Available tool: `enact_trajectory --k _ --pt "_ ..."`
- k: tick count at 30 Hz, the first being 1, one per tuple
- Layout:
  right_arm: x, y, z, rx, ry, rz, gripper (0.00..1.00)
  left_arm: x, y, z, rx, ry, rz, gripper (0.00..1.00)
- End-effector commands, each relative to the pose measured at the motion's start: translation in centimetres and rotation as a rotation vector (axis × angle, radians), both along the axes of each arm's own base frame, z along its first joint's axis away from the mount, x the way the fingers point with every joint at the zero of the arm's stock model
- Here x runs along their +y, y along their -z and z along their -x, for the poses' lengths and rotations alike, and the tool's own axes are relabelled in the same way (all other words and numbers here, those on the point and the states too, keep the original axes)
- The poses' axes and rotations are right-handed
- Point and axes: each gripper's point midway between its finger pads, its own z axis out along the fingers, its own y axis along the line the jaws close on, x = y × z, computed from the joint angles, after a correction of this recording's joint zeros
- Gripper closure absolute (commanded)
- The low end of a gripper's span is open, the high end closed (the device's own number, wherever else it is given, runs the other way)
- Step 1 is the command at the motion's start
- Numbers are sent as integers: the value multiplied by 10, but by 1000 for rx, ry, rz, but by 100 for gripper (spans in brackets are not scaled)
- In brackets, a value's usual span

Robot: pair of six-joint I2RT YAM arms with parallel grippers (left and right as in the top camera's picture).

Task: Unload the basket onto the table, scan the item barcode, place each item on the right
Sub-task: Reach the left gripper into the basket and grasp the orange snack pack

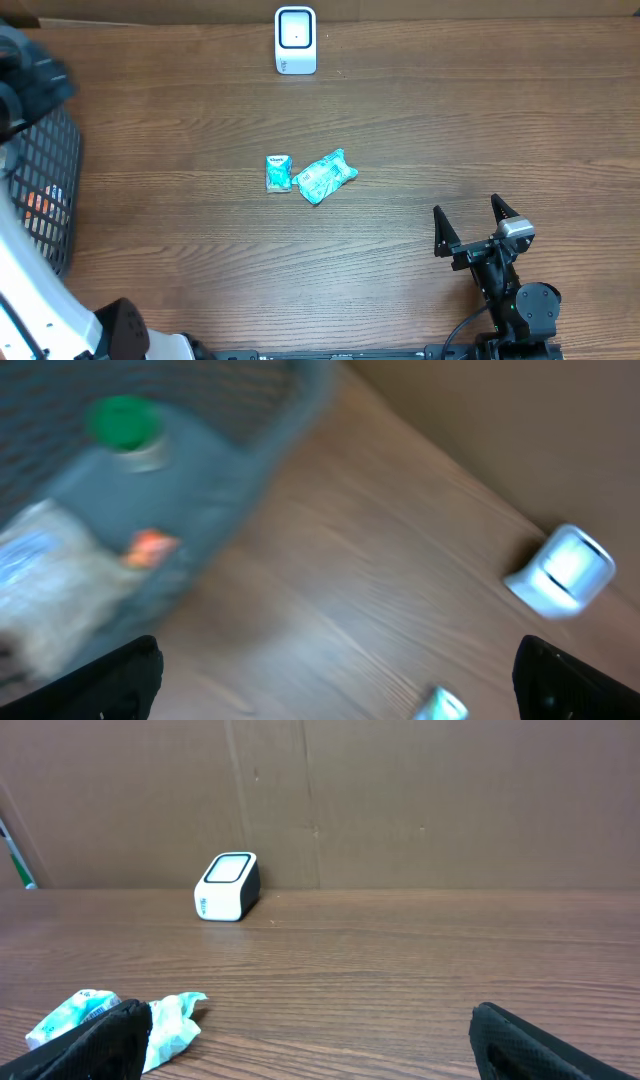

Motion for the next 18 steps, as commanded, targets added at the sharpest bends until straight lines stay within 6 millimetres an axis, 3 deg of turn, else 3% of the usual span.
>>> enact_trajectory --k 1,5,7,13,18 --pt "1 2 0 0 -7 -4 0 52 18 23 32 -206 65 0" --pt "1 2 0 0 -7 -4 0 101 46 47 74 -392 138 0" --pt "1 3 0 1 -7 -4 0 127 76 56 134 -456 194 0" --pt "1 3 0 1 -7 -4 0 153 142 56 284 -488 293 1" --pt "1 3 0 1 -7 -4 0 168 176 45 342 -421 291 6"
